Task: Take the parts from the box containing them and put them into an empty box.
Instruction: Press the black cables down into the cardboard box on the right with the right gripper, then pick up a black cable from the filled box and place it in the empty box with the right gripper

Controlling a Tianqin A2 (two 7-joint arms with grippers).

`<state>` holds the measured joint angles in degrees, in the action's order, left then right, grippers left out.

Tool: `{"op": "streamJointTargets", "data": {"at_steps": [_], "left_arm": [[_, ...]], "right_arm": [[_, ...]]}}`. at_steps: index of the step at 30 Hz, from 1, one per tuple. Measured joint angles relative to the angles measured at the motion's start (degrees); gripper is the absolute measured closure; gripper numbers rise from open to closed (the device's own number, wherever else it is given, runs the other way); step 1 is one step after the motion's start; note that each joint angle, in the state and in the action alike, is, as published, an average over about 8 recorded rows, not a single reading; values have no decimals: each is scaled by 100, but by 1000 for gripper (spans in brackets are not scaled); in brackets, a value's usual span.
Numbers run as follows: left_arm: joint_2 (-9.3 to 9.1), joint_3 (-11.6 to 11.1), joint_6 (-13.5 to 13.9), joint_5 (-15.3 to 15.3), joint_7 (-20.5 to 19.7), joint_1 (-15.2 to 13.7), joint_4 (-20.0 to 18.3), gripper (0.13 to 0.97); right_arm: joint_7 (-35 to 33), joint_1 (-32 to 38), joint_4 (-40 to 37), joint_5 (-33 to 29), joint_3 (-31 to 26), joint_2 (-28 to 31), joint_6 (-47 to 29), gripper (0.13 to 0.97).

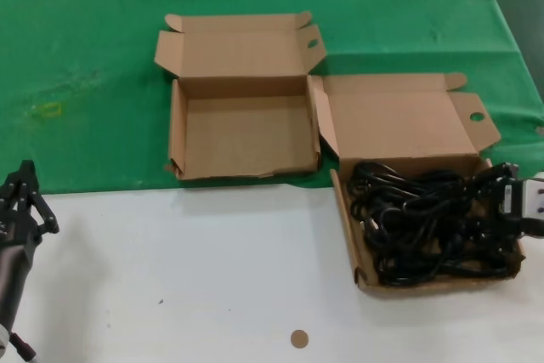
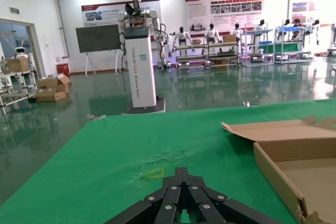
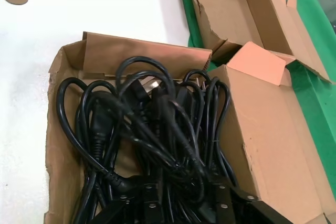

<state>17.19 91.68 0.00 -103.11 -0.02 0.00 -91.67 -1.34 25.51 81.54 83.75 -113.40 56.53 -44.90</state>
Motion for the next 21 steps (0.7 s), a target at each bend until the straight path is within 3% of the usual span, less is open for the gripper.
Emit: {"op": "streamJointTargets", "data": {"at_steps": [5,13,21], "left_arm": [[0,0,0,0,0,0,0,953],[0,0,0,0,0,0,0,953],[0,0,0,0,0,0,0,953]], "right_arm": [[10,-30,38,-85,83,-37,-49,736],[66,-119,151,-186,220,-45,-82,858],[208,-201,429,-174,390,90,-201,906]]}}
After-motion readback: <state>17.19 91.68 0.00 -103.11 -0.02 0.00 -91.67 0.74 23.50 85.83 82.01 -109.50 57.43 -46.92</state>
